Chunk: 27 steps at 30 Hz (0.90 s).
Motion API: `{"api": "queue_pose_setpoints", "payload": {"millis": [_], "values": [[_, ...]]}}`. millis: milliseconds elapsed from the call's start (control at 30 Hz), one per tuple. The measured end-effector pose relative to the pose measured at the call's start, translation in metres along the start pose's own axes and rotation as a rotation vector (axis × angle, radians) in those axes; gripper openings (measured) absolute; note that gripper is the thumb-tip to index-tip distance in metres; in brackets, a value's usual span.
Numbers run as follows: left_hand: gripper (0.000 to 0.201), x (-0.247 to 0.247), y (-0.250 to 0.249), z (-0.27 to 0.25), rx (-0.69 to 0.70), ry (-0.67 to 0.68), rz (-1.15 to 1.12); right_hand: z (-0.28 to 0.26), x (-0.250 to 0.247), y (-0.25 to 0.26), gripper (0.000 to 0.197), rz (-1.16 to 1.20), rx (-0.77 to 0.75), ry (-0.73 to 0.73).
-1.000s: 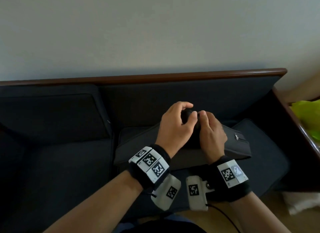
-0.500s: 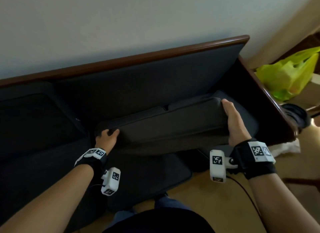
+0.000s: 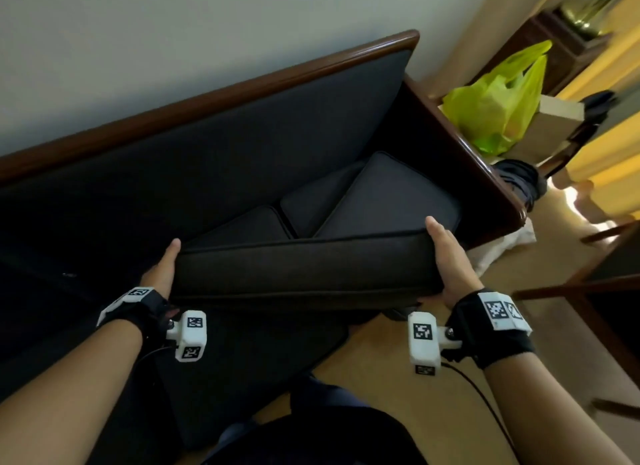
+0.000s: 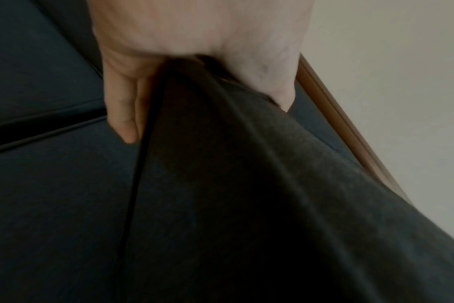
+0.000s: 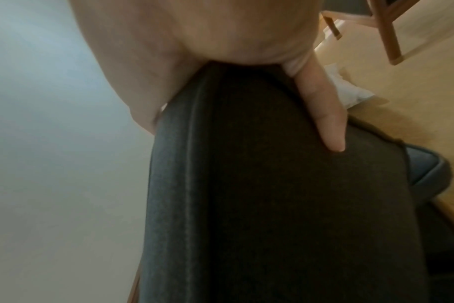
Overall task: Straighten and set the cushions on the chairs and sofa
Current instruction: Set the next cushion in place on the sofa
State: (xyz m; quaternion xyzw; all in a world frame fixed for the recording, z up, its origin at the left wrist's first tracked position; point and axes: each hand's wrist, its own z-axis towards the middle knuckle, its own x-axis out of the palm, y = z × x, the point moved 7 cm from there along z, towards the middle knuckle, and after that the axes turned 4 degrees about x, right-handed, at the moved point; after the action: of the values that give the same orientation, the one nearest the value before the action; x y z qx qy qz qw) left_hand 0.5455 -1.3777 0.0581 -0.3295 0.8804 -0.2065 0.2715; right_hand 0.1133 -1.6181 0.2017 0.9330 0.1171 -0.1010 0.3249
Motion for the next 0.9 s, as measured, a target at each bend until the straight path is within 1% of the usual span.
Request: {"api": "queue_pose_setpoints", "payload": {"millis": [33,67,133,167,200,300,367,467,533,667,700,767,833,900], "values": [[0.11,0.002,-0.002,0.004,-0.021,0.009,-0.019,0.0,0.002,0.002,0.061,-0.012,-0.022,-0.002],[0.097,0.005,-0.004,0.005,-0.032,0.037,-0.044,0.0,0.005,0.004,0.06,-0.029,-0.041,-0.002],[0.061,0.013,-0.014,0.0,-0.022,0.109,-0.091,0.003,0.006,0.007,0.055,-0.059,-0.065,-0.019],[0.051,0.014,-0.016,-0.003,-0.028,0.131,-0.091,0.004,0.007,0.009,0.051,-0.056,-0.067,-0.02],[0.046,0.014,-0.014,-0.006,-0.047,0.145,-0.087,0.008,0.005,0.009,0.044,-0.044,-0.073,-0.023],[0.041,0.007,0.006,-0.015,-0.111,0.16,-0.1,0.015,-0.001,0.007,0.026,-0.022,-0.103,-0.018],[0.034,0.002,0.026,-0.025,-0.148,0.17,-0.158,0.016,-0.004,0.003,0.021,-0.019,-0.126,-0.008],[0.034,-0.01,0.052,-0.037,-0.179,0.123,-0.223,0.015,-0.001,0.0,0.018,-0.025,-0.121,0.038],[0.036,-0.024,0.06,-0.042,-0.18,0.043,-0.236,0.016,0.006,0.004,0.012,-0.01,-0.133,0.08],[0.045,-0.058,0.053,-0.05,-0.134,-0.087,-0.299,0.021,0.038,0.017,0.012,0.009,-0.115,0.171],[0.039,-0.067,0.049,-0.052,-0.109,-0.113,-0.302,0.022,0.048,0.02,0.013,0.003,-0.114,0.191],[0.022,-0.084,0.04,-0.06,-0.061,-0.169,-0.326,0.023,0.069,0.026,0.015,-0.015,-0.137,0.233],[0.019,-0.102,0.033,-0.066,-0.018,-0.212,-0.39,0.024,0.096,0.037,0.012,-0.037,-0.171,0.291],[0.022,-0.12,0.028,-0.068,0.02,-0.247,-0.439,0.025,0.125,0.051,0.01,-0.063,-0.213,0.353]]}}
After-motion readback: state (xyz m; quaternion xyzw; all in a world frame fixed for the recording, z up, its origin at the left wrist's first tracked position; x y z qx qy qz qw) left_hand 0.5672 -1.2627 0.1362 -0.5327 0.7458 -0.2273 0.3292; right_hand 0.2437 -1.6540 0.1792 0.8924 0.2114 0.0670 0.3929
